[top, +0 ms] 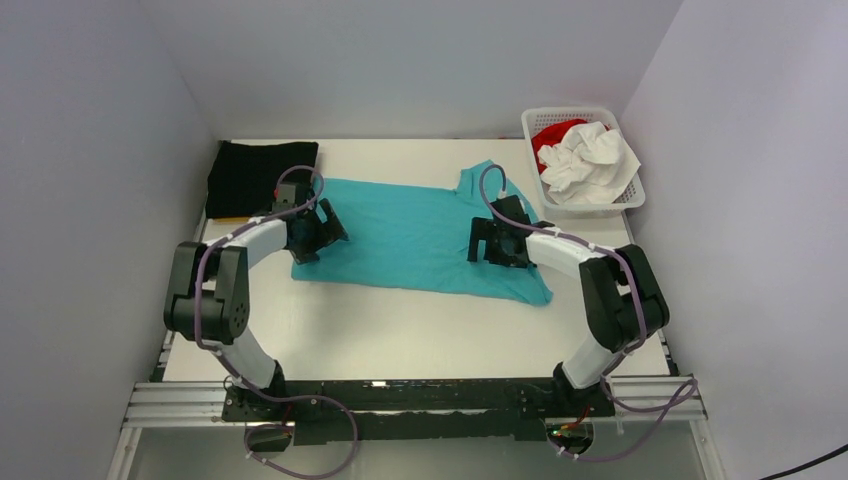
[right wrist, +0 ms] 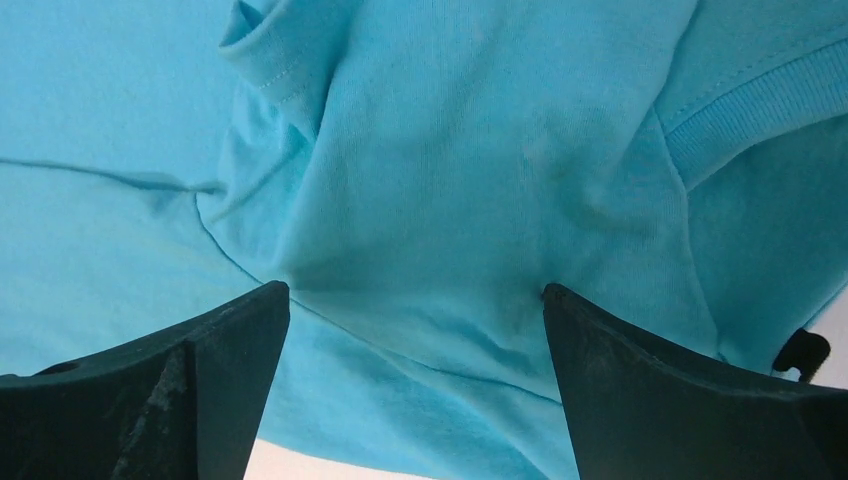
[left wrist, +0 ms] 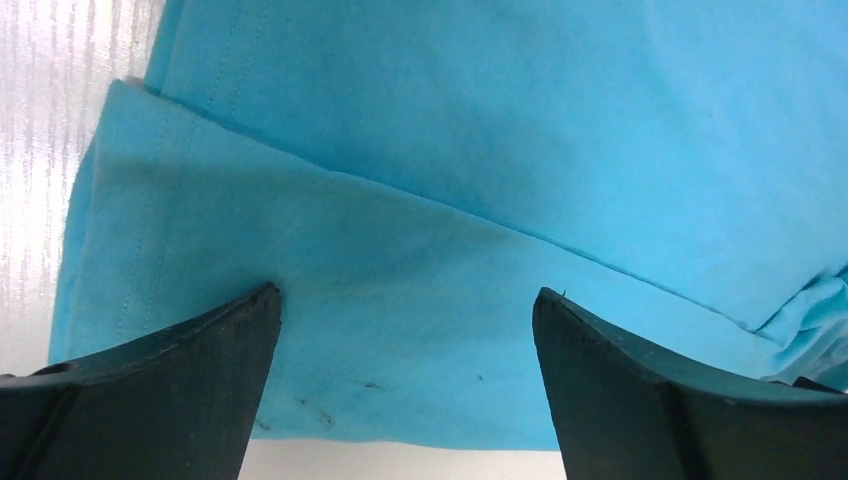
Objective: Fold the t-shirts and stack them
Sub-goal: Fold the flattened tshirt in 1/3 of the way
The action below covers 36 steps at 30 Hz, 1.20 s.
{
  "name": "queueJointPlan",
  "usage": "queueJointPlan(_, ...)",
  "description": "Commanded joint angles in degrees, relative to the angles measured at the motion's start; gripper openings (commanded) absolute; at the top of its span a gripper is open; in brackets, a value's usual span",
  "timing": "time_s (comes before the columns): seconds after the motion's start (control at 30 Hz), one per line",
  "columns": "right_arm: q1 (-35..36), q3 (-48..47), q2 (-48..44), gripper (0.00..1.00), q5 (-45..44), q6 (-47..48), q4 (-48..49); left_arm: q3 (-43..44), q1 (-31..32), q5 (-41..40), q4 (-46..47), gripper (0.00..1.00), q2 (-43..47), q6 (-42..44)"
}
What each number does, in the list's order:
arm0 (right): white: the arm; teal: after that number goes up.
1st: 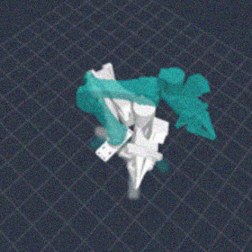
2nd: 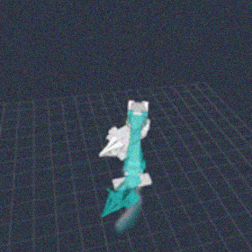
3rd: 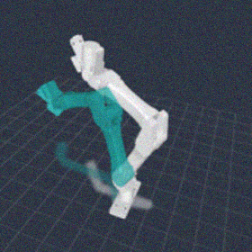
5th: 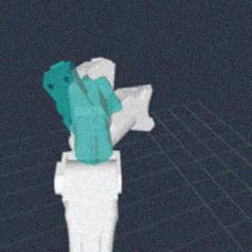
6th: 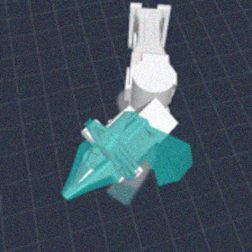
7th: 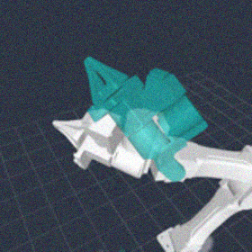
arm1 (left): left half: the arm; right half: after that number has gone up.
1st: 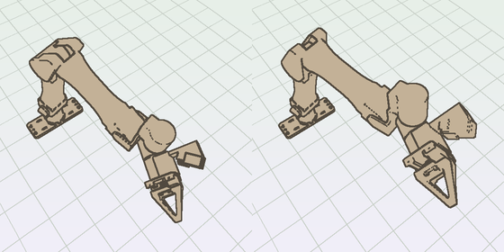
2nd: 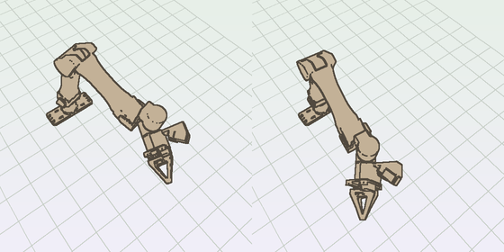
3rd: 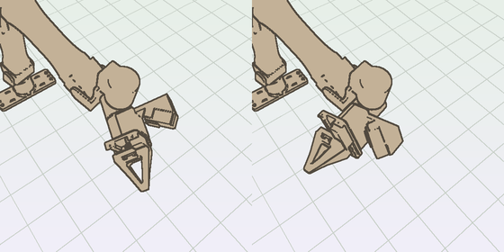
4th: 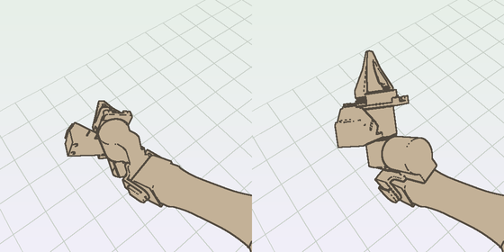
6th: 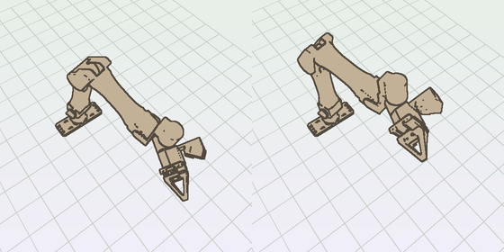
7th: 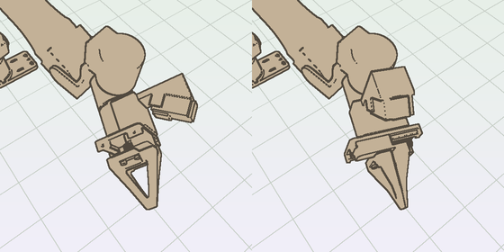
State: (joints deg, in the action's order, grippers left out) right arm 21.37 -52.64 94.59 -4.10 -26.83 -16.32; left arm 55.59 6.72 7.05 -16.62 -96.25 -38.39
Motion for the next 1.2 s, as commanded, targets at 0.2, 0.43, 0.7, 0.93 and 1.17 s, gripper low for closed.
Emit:
queueJointPlan(0.2, 1.29, 10.69, -7.43, 1.00, 14.24, 1.48, -4.86, -12.52, -0.04, -8.61, -7.02, 0.99, 10.50, 0.26)
queueJointPlan(0.43, 1.23, 11.01, -15.34, 1.00, 14.78, 2.02, -5.09, -16.11, -0.04, -11.37, -8.87, 0.99, 19.12, -0.40)
queueJointPlan(0.7, -5.37, 4.82, -21.93, 1.00, 1.33, -0.15, -7.82, -11.57, -0.04, -10.65, -8.84, 0.99, 19.19, 1.24)
queueJointPlan(0.93, -17.03, 7.58, -20.22, 1.00, 9.08, -1.06, -1.14, -10.33, -0.04, -9.86, -8.40, 0.99, 17.86, 1.65)
queueJointPlan(1.17, -18.15, 8.03, -14.22, 1.00, 14.66, -1.98, 5.22, -10.03, -0.04, -10.13, -8.48, 1.00, 16.90, 1.78)
